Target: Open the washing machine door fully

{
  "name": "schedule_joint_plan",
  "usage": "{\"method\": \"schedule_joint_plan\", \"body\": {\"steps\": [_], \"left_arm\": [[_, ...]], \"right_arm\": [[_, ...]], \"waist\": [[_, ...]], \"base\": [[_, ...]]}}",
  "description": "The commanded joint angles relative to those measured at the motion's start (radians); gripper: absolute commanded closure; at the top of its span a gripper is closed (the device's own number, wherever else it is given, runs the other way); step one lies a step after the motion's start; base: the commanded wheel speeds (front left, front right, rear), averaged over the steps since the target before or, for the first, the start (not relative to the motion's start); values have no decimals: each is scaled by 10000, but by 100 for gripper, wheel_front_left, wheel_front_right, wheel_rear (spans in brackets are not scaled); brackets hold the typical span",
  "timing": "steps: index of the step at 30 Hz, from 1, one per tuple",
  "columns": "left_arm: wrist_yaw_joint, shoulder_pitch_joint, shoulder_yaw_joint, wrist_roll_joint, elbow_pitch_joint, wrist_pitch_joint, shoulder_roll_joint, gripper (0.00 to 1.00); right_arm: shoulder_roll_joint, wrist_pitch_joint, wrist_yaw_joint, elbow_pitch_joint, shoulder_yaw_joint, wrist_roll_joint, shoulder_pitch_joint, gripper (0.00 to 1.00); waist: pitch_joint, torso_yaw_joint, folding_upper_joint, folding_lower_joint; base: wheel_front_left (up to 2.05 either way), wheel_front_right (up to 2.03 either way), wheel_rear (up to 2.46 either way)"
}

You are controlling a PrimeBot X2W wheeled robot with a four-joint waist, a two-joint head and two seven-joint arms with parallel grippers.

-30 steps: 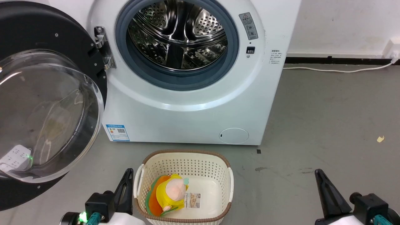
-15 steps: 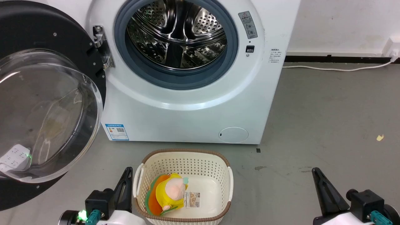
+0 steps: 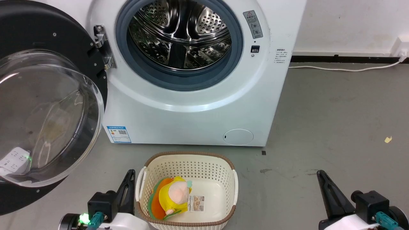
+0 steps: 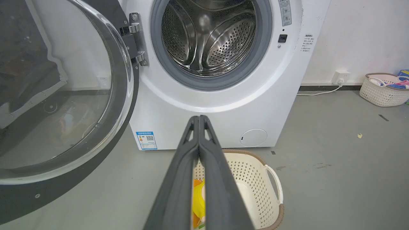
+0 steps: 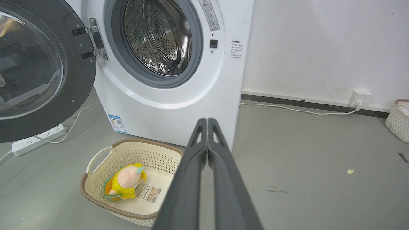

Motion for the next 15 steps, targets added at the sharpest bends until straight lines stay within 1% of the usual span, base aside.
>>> {"method": "schedule_joint_plan", "body": {"steps": [1, 15], "left_arm": [[81, -180, 61, 76, -99, 82, -5, 100], [114, -230, 162, 229, -265, 367, -29, 100]], "right_arm": [[26, 82, 6, -71, 30, -87, -207, 100], [31, 369, 7, -111, 85, -209, -359, 100]], "waist": [[5, -3, 0, -1], [49, -27, 0, -1]], "base": [[0, 0, 0], [0, 0, 0]]}}
